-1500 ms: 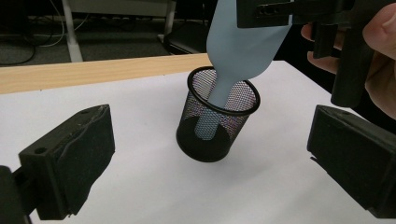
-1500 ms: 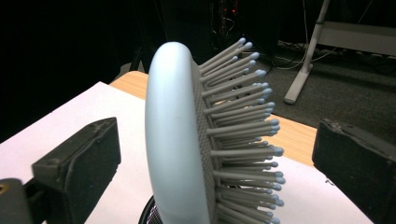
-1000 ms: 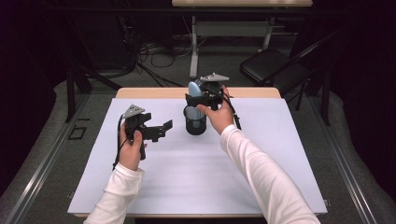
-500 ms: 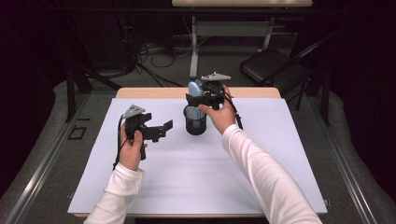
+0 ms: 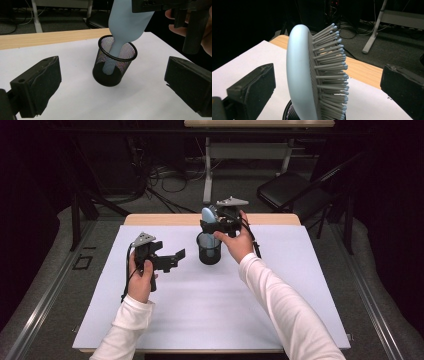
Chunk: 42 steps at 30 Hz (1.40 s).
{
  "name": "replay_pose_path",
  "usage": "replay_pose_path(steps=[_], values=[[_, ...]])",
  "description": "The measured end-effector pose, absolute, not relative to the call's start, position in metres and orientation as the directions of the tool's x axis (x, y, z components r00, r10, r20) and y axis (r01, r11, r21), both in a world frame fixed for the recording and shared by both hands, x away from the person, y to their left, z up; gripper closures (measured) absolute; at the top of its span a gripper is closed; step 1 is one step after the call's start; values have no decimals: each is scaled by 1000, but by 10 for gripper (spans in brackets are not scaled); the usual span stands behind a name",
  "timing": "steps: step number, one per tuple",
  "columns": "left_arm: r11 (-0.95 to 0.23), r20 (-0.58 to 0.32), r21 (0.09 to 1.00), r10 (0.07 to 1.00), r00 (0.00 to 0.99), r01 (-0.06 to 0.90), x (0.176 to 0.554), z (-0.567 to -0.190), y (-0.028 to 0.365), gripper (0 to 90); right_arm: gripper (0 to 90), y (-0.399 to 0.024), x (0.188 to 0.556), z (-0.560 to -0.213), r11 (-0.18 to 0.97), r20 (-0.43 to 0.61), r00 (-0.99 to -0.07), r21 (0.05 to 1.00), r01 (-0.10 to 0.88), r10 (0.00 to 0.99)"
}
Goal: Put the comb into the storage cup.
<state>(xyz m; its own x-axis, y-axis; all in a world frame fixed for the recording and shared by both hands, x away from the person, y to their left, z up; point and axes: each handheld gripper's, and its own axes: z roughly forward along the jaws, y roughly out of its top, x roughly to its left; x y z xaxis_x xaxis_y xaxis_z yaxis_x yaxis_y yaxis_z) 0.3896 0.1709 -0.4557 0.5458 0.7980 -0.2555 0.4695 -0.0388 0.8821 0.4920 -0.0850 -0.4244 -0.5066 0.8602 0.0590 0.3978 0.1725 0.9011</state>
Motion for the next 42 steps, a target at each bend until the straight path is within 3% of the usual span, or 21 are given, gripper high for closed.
replay_pose_path(steps=[42], values=[[-29,-263,882,799,542,471,389,-454,172,11,0,-95,476,-405,189,30,-507,908,374,861]])
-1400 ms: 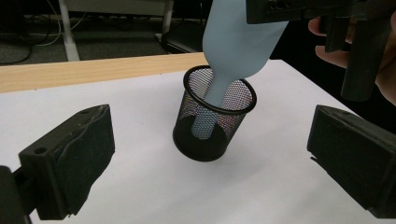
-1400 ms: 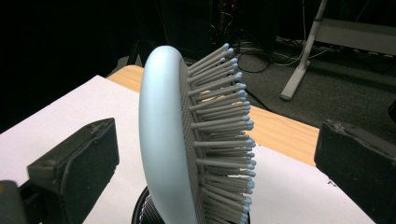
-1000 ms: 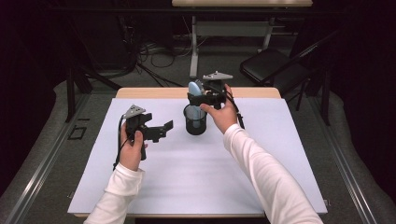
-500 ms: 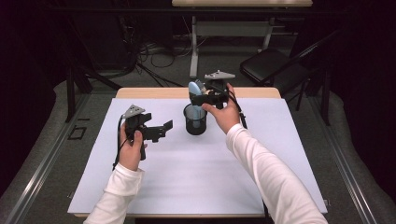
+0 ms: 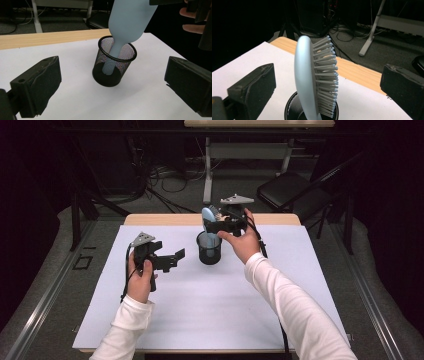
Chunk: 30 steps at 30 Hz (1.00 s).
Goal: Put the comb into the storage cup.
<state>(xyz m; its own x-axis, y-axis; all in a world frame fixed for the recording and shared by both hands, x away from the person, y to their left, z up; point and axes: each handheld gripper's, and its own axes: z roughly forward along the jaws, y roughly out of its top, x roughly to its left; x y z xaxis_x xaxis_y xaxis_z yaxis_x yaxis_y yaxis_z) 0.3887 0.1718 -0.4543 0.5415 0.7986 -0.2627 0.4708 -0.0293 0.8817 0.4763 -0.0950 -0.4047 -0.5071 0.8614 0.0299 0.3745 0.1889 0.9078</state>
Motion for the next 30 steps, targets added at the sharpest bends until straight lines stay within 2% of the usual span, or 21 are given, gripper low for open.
replay_pose_path(steps=[30], values=[[-39,-257,881,796,548,471,388,-452,174,11,4,-112,463,-391,246,20,-550,880,406,835]])
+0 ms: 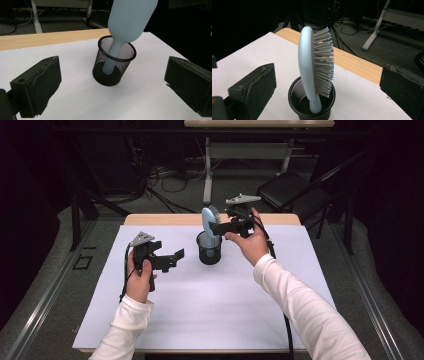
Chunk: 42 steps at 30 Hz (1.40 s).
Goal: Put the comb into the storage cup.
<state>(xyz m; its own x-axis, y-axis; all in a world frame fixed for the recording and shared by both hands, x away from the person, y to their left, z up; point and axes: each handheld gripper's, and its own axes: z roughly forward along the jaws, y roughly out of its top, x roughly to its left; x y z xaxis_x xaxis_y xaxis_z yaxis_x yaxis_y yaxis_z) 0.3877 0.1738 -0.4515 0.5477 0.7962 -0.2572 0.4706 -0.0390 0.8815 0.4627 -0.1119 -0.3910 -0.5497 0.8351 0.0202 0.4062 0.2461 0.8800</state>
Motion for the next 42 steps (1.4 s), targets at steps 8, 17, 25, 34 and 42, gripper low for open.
replay_pose_path(steps=[8,17,25,34,42], values=[[-32,-261,882,797,545,470,388,-451,175,11,6,-119,455,-388,276,7,-567,868,412,824],[-36,-260,881,797,545,472,388,-449,176,11,17,-127,446,-386,288,-3,-578,869,403,816],[-32,-261,882,798,543,471,390,-447,178,11,25,-132,440,-389,303,-11,-588,865,401,809],[-32,-263,882,793,550,470,391,-443,179,11,21,-141,429,-396,320,-22,-593,858,402,805],[-44,-252,887,787,563,460,390,-439,180,11,27,-157,413,-407,301,0,-591,860,411,807]])
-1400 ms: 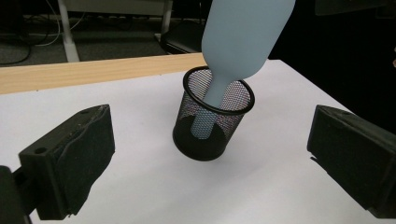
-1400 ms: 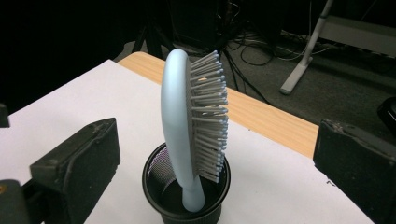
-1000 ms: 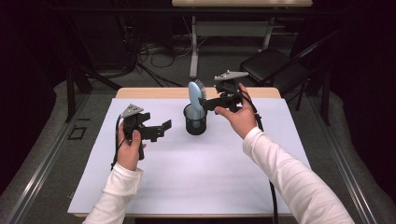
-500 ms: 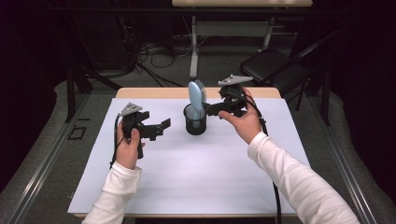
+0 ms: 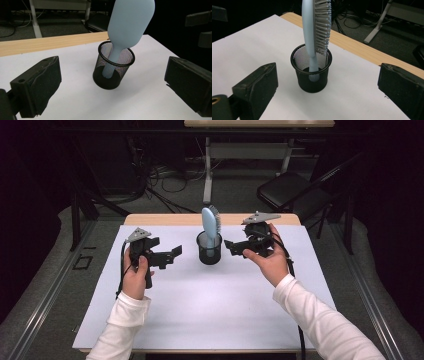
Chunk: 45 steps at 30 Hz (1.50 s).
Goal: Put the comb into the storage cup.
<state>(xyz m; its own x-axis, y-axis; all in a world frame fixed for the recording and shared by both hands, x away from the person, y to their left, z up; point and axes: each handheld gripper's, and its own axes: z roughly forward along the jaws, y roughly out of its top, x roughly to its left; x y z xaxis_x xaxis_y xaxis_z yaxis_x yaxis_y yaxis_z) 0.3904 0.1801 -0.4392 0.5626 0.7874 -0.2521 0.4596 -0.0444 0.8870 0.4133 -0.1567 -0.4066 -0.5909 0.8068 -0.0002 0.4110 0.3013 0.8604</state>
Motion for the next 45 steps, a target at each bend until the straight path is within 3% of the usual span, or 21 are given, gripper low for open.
replay_pose_path(steps=[16,45], values=[[-75,-233,886,780,580,457,384,-440,188,11,0,-198,367,-429,285,22,-593,863,418,805],[-103,-216,880,782,584,463,357,-467,217,11,0,-267,324,-485,192,51,-467,869,456,883]])
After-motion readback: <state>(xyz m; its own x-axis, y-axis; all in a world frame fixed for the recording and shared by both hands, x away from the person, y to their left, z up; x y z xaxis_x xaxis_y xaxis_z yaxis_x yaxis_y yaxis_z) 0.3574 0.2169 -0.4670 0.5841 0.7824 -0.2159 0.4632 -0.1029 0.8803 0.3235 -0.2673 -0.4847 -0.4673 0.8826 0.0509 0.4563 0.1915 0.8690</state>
